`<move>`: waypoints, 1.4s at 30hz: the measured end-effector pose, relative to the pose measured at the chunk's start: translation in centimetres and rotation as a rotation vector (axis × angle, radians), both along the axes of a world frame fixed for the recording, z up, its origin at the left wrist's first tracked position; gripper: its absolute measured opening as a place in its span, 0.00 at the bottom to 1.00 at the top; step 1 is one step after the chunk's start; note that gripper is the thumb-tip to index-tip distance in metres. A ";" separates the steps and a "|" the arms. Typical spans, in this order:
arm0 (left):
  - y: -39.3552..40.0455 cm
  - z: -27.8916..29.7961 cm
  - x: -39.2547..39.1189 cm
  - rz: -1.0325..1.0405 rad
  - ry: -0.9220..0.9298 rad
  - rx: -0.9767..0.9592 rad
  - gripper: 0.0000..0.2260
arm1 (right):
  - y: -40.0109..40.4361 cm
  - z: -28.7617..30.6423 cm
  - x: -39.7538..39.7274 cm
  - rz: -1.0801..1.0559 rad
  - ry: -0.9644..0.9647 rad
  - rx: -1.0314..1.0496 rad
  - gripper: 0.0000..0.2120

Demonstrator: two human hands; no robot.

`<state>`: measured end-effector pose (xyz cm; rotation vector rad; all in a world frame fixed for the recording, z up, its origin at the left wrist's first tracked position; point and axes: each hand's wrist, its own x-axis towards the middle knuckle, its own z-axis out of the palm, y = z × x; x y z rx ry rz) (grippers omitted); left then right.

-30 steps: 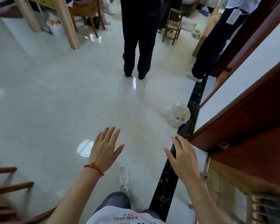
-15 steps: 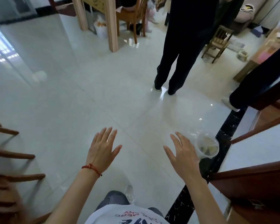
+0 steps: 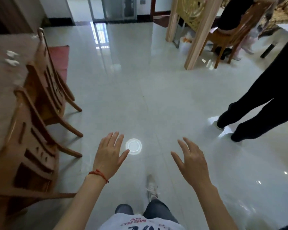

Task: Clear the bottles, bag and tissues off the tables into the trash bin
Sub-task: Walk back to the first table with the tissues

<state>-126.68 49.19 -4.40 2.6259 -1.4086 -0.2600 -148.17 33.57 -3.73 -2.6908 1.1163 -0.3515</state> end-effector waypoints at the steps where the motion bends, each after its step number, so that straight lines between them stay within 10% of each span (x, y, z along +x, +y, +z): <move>1: -0.5 0.0 0.5 0.029 0.002 0.002 0.32 | -1.2 -0.1 0.8 0.030 -0.008 0.006 0.33; 20: -17.5 1.1 11.7 0.275 0.001 0.009 0.34 | -23.1 0.0 16.4 0.286 -0.034 0.030 0.27; 42: -35.4 0.6 42.3 0.353 -0.012 -0.016 0.33 | -41.9 -0.1 49.1 0.353 -0.014 0.020 0.26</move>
